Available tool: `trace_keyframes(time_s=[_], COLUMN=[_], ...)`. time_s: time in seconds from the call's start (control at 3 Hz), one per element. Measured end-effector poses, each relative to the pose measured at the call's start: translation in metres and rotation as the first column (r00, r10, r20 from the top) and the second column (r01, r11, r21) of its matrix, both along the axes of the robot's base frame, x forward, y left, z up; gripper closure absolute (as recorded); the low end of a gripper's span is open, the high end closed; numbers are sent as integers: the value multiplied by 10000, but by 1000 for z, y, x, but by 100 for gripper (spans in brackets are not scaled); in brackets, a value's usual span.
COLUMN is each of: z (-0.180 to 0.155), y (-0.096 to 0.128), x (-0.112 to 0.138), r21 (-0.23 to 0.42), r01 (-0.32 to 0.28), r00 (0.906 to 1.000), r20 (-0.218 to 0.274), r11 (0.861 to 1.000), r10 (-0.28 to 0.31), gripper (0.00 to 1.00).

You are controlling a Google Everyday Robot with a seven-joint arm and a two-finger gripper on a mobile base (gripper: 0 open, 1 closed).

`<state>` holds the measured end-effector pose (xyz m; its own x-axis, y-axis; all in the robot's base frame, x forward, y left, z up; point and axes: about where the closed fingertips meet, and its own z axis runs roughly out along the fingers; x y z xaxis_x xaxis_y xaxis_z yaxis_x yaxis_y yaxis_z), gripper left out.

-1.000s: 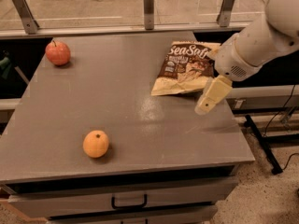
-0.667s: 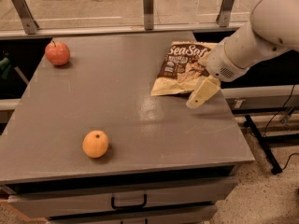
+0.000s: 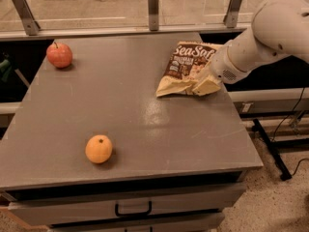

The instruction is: Move brown chip bag near apple

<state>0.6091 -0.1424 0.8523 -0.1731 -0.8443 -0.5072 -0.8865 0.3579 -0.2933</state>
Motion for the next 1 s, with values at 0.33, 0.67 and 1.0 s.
trace_keyframes(time_s=[0.33,0.67,1.0], z=[19,55,57], y=[3,5,5], x=[-4,-8,-8], r21=[213,460,473], r01=[-165,-294,-307], r00=[9988,9919,9914], r20=[457,1245,1285], r11=[9996,9985,9984], r10=[156,234,244], gripper=[88,100,100])
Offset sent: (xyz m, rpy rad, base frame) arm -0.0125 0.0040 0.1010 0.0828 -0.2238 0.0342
